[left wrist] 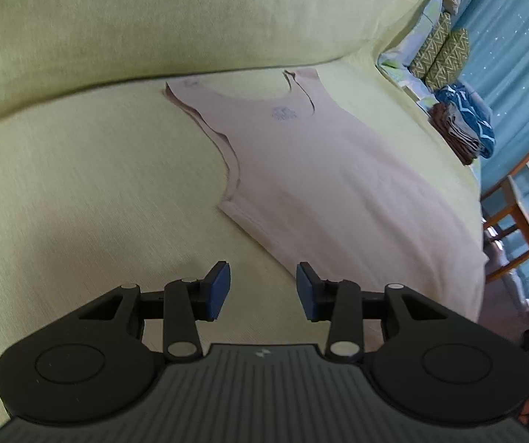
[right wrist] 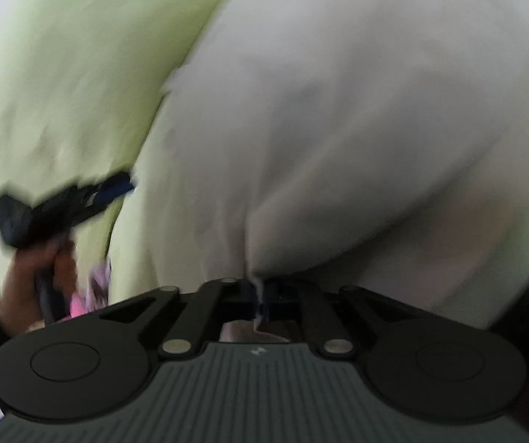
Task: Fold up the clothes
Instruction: 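Grasp the hem with the left gripper while the right gripper holds it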
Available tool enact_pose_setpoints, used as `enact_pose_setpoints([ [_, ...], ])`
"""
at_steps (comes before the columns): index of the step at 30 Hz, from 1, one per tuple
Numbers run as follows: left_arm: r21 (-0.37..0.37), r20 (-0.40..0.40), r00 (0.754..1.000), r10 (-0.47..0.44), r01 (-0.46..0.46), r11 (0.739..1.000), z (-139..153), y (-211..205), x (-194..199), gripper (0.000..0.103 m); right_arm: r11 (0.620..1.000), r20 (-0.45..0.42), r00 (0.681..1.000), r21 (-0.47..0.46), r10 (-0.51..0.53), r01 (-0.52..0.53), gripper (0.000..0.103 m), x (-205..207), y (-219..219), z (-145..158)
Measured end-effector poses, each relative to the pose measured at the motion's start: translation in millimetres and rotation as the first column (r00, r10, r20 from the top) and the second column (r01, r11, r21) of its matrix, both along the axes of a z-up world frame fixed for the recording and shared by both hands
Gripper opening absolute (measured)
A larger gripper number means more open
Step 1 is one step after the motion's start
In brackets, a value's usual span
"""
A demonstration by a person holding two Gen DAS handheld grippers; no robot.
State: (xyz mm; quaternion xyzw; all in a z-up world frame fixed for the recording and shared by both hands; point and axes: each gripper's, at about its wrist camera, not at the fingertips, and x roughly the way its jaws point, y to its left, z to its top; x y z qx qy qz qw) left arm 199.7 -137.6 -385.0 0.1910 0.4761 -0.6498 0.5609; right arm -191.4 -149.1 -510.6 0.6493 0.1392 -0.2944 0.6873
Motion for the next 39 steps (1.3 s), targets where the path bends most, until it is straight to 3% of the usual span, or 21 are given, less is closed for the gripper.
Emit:
enact_pose_setpoints([
  [2,0.039,-0.009,1.000,-0.003,0.003,0.999,1,-7,3,0.046,0.998,0.011,0.999,0.039,-0.049,0.049,0.002,-7,8,-1],
  [7,0.074,-0.008,1.000,-0.024,0.024,0.997,6,-28,14,0.050,0.983,0.206,0.967,0.136,-0.151,0.125,0.001,-28,29,2],
  [9,0.096,-0.012,1.000,-0.019,0.020,0.995,4,-37,21,0.051,0.981,0.231,0.959,0.141,-0.165,0.135,0.001,-35,31,6],
  [10,0.105,-0.015,1.000,-0.017,0.019,0.994,3,-39,24,0.051,0.981,0.217,0.962,0.135,-0.165,0.138,0.005,-39,32,8],
  [12,0.119,0.003,0.998,-0.061,0.060,0.991,3,-47,25,0.051,0.982,0.172,0.970,0.118,-0.170,0.151,0.021,-48,35,11],
  [13,0.119,0.007,0.996,-0.085,0.084,0.989,3,-51,26,0.051,0.980,0.152,0.972,0.110,-0.180,0.165,0.041,-53,37,11],
  [14,0.114,0.004,0.994,-0.106,0.105,0.988,2,-55,27,0.051,0.979,0.142,0.972,0.108,-0.187,0.173,0.045,-54,39,11],
  [19,0.096,-0.028,0.980,-0.197,0.199,0.975,-7,-66,35,0.051,0.962,0.093,0.960,0.098,-0.263,0.254,0.046,-31,67,0],
  [23,0.083,-0.045,0.962,-0.268,0.271,0.959,-15,-73,38,0.051,0.949,0.133,0.941,0.095,-0.313,0.302,0.044,-12,91,-11],
  [25,0.081,-0.038,0.947,-0.320,0.322,0.943,-20,-76,38,0.051,0.937,0.163,0.924,0.105,-0.346,0.332,0.042,-10,102,-14],
  [28,0.083,-0.001,0.916,-0.401,0.400,0.913,-24,-79,37,0.051,0.935,0.171,0.919,0.098,-0.355,0.342,0.005,-9,116,-7],
  [33,0.064,0.090,0.824,-0.560,0.556,0.829,-23,-87,32,0.051,0.924,0.176,0.908,0.080,-0.381,0.373,0.004,-8,138,7],
  [39,0.048,0.087,0.748,-0.658,0.656,0.753,-20,-113,27,0.050,0.909,0.154,0.896,0.084,-0.416,0.407,0.003,-3,148,9],
])
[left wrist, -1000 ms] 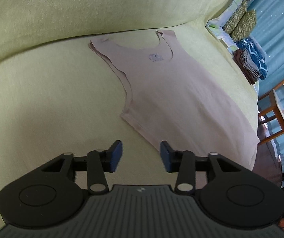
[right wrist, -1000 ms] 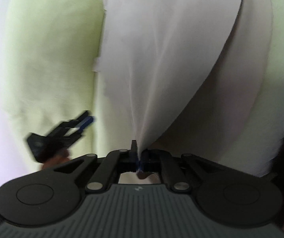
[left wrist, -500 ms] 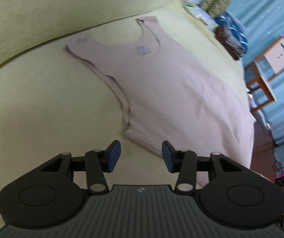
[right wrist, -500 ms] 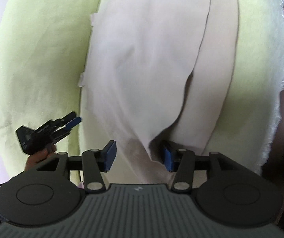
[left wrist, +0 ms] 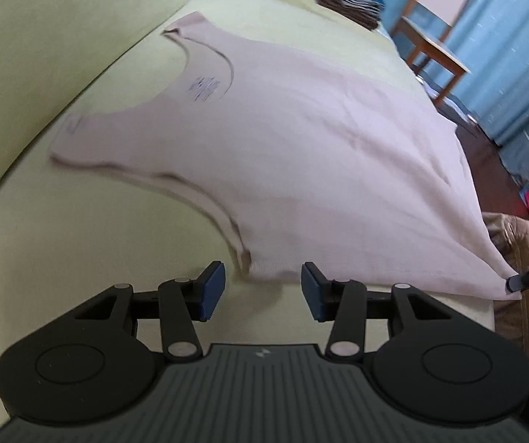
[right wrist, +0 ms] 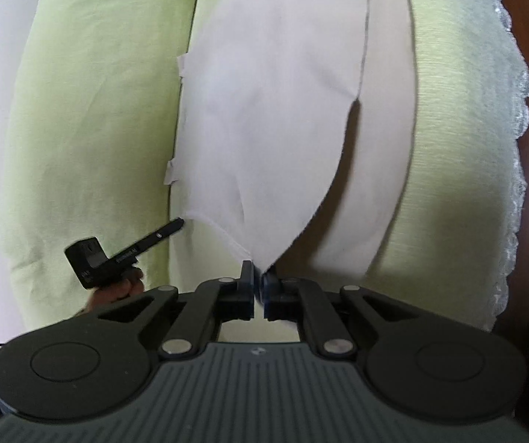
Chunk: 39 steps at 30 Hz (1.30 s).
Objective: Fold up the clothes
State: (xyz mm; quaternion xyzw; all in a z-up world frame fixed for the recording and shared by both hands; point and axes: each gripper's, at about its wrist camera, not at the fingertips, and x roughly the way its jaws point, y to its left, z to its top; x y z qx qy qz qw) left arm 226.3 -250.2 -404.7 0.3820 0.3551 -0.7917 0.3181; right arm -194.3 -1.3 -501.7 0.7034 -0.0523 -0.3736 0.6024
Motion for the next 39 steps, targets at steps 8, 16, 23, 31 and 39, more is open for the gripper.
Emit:
enact_pose_setpoints([
  [8,0.114,-0.019,0.991,-0.136,0.137,0.984,-7,-28,-13,0.048,1.000,-0.023,1.000,0.022,-0.006,0.006,0.003,-1,9,2],
  [16,0.231,-0.059,0.982,-0.178,0.187,0.955,-12,-43,-11,0.006,0.998,-0.013,0.999,0.039,-0.047,0.047,0.007,3,25,-1],
  [23,0.250,-0.060,0.978,-0.197,0.206,0.946,-16,-44,-18,0.011,0.981,0.053,0.980,0.038,-0.192,0.190,0.023,6,34,-13],
  [31,0.236,-0.067,0.969,-0.238,0.247,0.940,-10,-37,-6,0.000,0.966,0.254,0.933,0.094,-0.256,0.240,0.005,15,47,-27],
  [39,0.257,-0.038,0.939,-0.341,0.339,0.905,-13,-24,0,0.000,0.996,0.140,0.989,0.091,-0.039,0.026,0.005,8,54,-19],
])
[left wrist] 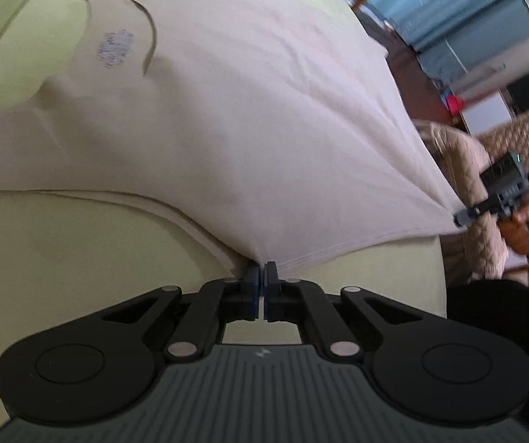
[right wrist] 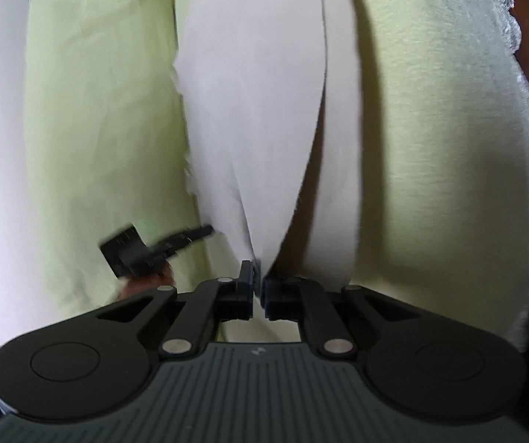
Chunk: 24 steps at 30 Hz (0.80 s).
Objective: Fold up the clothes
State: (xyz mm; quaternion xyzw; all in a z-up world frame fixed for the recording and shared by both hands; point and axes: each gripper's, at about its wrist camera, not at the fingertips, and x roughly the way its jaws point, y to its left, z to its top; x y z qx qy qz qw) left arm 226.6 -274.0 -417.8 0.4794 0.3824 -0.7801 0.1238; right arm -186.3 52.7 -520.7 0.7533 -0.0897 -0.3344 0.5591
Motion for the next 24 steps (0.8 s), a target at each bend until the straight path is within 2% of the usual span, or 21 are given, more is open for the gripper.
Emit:
enact_pose_setpoints([
  [3,-0.010,0.007,1.000,-0.015,0.015,1.000,0,3,0,0.000,0.998,-0.125,0.990,0.025,0.064,-0.061,0.012,-2,1,7],
  [4,-0.011,0.008,1.000,-0.019,0.019,1.000,1,3,2,0.000,0.998,-0.161,0.985,0.032,0.065,-0.061,0.016,-3,4,11],
  [6,-0.016,0.016,0.999,-0.030,0.030,0.999,4,4,4,0.000,0.998,-0.215,0.975,0.039,0.051,-0.044,0.017,-3,8,19],
  [9,-0.019,0.022,0.999,-0.039,0.040,0.999,6,3,5,0.000,0.999,-0.347,0.937,-0.021,0.030,-0.040,0.017,7,16,48],
  [11,-0.028,0.031,0.998,-0.058,0.059,0.998,9,3,3,0.000,0.994,-0.410,0.911,-0.072,0.042,-0.078,0.018,21,14,61],
  [12,-0.030,0.032,0.997,-0.064,0.065,0.997,9,3,3,0.000,0.986,-0.450,0.890,-0.099,0.078,-0.136,0.018,33,8,66],
  [15,-0.033,0.039,0.996,-0.083,0.084,0.996,10,1,5,0.000,0.931,-0.576,0.797,-0.157,0.184,-0.328,0.020,73,-18,82],
  [19,-0.037,0.048,0.994,-0.103,0.104,0.994,13,1,8,0.000,0.886,-0.658,0.720,-0.172,0.221,-0.430,0.028,102,-42,76],
  [22,-0.039,0.052,0.993,-0.102,0.104,0.994,12,2,12,0.000,0.856,-0.660,0.694,-0.148,0.288,-0.496,0.030,118,-48,65],
  [24,-0.044,0.052,0.994,-0.093,0.096,0.994,13,4,14,0.000,0.813,-0.640,0.673,-0.128,0.370,-0.568,0.030,132,-44,60],
])
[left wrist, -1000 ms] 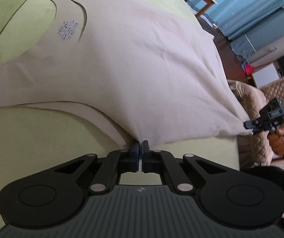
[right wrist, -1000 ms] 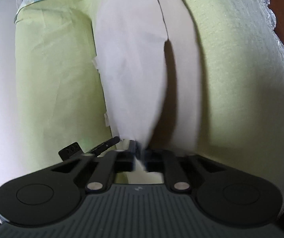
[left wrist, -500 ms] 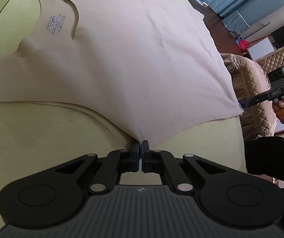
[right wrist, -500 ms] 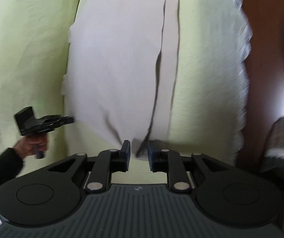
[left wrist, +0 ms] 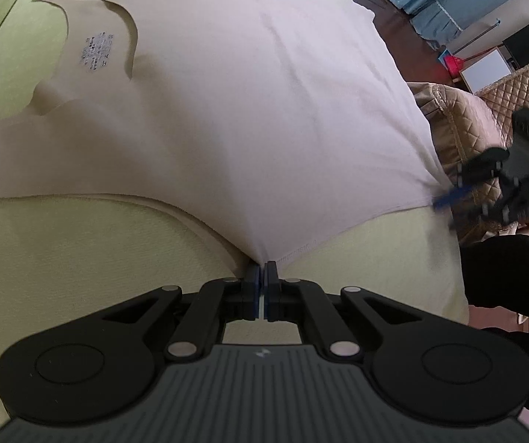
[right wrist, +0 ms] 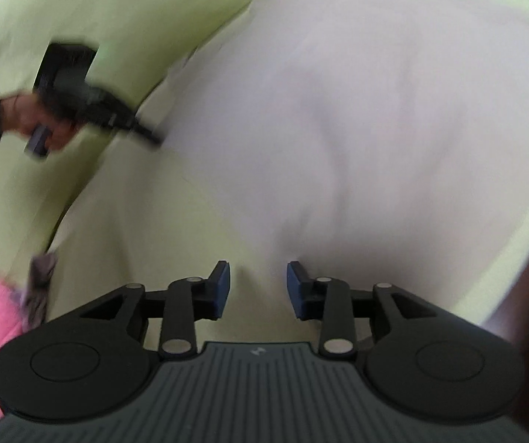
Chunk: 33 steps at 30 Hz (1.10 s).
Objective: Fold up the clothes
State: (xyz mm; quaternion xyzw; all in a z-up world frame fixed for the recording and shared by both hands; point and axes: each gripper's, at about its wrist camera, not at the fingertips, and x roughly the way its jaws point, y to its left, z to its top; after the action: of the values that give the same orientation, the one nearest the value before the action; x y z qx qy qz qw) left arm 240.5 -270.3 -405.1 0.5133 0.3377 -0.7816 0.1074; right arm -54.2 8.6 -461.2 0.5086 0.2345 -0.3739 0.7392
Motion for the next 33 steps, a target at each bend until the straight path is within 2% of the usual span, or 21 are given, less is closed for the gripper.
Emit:
enact_pose_setpoints([
  [2,-0.004,-0.002,1.000,0.001,-0.001,1.000,2,2,2,0.000,1.000,0.004,1.000,-0.005,0.019,-0.019,0.030,3,8,4],
  [4,-0.006,-0.004,1.000,0.001,-0.001,1.000,3,2,4,0.000,0.998,0.000,0.999,-0.039,-0.047,0.047,0.030,-3,12,12],
  [6,-0.009,0.002,1.000,0.002,-0.002,1.000,0,2,5,0.000,0.990,-0.044,0.993,-0.102,-0.108,0.103,0.032,-10,10,19],
  [8,-0.014,0.007,1.000,-0.003,0.003,1.000,-2,2,5,0.000,0.982,-0.084,0.988,-0.146,-0.129,0.116,0.041,-13,4,19],
  [11,-0.025,0.017,1.000,-0.008,0.009,1.000,-4,1,5,0.000,0.992,-0.089,0.992,-0.101,-0.085,0.076,0.044,-8,-8,3],
  [14,-0.025,0.021,1.000,-0.012,0.013,1.000,-3,1,8,0.000,0.998,-0.056,0.998,-0.066,-0.009,0.005,0.044,4,5,-4],
  [17,-0.034,0.035,0.999,-0.023,0.024,0.999,-1,2,11,0.000,1.000,-0.033,0.999,-0.016,0.006,-0.006,0.044,7,16,-6],
  [20,-0.042,0.038,0.999,-0.017,0.019,0.999,3,3,14,0.000,1.000,-0.042,0.999,-0.019,0.015,-0.016,0.041,4,23,-4],
  [23,-0.064,0.037,0.999,-0.013,0.016,0.998,10,5,15,0.000,0.991,-0.046,0.991,-0.052,-0.125,0.123,0.041,-23,30,-3],
  [25,-0.074,0.031,1.000,-0.003,0.005,0.997,14,7,15,0.000,0.962,-0.038,0.962,-0.031,-0.272,0.271,0.041,-50,32,-7],
  [28,-0.100,0.016,1.000,0.020,-0.018,0.995,26,13,14,0.000,0.908,-0.005,0.908,0.022,-0.419,0.419,0.042,-84,35,-20],
  [31,-0.122,0.016,1.000,0.027,-0.025,0.992,34,19,13,0.000,0.853,0.018,0.854,0.072,-0.520,0.517,0.042,-108,35,-35],
  [33,-0.135,0.011,0.998,0.054,-0.052,0.989,38,22,15,0.000,0.841,0.034,0.842,0.081,-0.539,0.535,0.042,-113,32,-40],
])
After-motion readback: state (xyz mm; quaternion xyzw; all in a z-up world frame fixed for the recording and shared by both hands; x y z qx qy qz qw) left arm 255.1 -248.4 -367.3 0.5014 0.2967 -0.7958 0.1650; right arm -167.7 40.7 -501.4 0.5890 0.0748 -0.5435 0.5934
